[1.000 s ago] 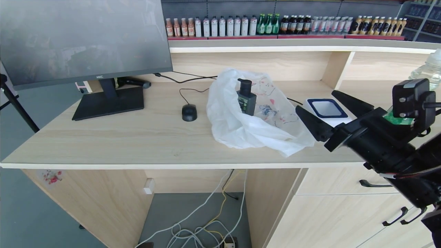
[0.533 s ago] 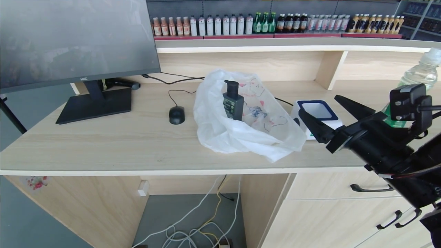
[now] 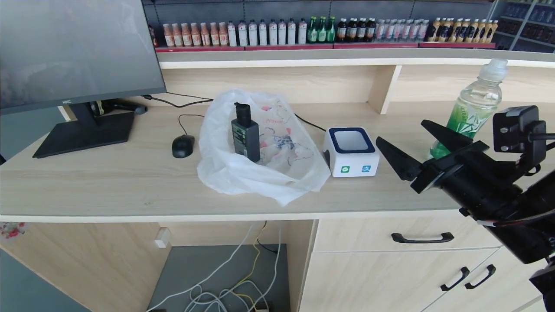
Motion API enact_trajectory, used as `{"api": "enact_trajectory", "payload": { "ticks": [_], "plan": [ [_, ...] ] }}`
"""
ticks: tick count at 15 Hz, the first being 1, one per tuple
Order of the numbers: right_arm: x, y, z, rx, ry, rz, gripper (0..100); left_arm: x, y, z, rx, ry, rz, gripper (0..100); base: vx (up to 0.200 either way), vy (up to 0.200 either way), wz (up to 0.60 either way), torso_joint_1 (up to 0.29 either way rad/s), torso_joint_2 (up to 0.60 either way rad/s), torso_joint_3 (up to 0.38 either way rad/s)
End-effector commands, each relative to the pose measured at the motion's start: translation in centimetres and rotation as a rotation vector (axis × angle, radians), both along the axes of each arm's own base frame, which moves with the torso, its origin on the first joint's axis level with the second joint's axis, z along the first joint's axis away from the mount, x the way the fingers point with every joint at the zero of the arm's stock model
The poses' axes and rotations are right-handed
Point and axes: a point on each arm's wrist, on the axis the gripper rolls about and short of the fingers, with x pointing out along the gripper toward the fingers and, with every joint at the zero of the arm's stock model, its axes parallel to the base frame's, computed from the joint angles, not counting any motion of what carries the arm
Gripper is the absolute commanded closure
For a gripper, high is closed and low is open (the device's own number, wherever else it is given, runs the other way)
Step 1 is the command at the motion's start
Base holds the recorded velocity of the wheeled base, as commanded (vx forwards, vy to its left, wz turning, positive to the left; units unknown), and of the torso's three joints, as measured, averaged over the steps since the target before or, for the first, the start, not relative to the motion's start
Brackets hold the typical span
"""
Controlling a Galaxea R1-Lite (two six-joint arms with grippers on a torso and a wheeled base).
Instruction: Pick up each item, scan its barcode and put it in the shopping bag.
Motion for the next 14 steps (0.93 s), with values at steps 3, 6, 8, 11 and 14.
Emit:
{"api": "enact_trajectory", "payload": {
  "ticks": [3, 6, 8, 11, 14],
  "plan": [
    [-0.21, -0.05, -0.08, -0.003, 0.001, 0.002, 0, 0.00, 0.00, 0.00, -0.001, 0.000, -0.002, 0, 0.000, -0.200, 0.00, 0.001, 0.00, 0.002],
    [-0.26, 0.01, -0.12, -0.003, 0.003, 0.006, 0, 0.00, 0.00, 0.00, -0.001, 0.000, 0.000, 0, 0.000, -0.200, 0.00, -0.004, 0.00, 0.002],
    [-0.26, 0.01, -0.12, -0.003, 0.003, 0.006, 0, 0.00, 0.00, 0.00, -0.001, 0.000, 0.000, 0, 0.000, -0.200, 0.00, 0.007, 0.00, 0.000],
    [-0.31, 0.12, -0.10, -0.003, 0.001, 0.013, 0, 0.00, 0.00, 0.00, -0.001, 0.000, 0.000, 0, 0.000, -0.200, 0.00, 0.004, 0.01, 0.002],
    [-0.42, 0.07, -0.28, -0.005, 0.009, 0.014, 0, 0.00, 0.00, 0.00, -0.001, 0.000, 0.000, 0, 0.000, -0.200, 0.00, -0.003, 0.00, 0.001]
  ]
}}
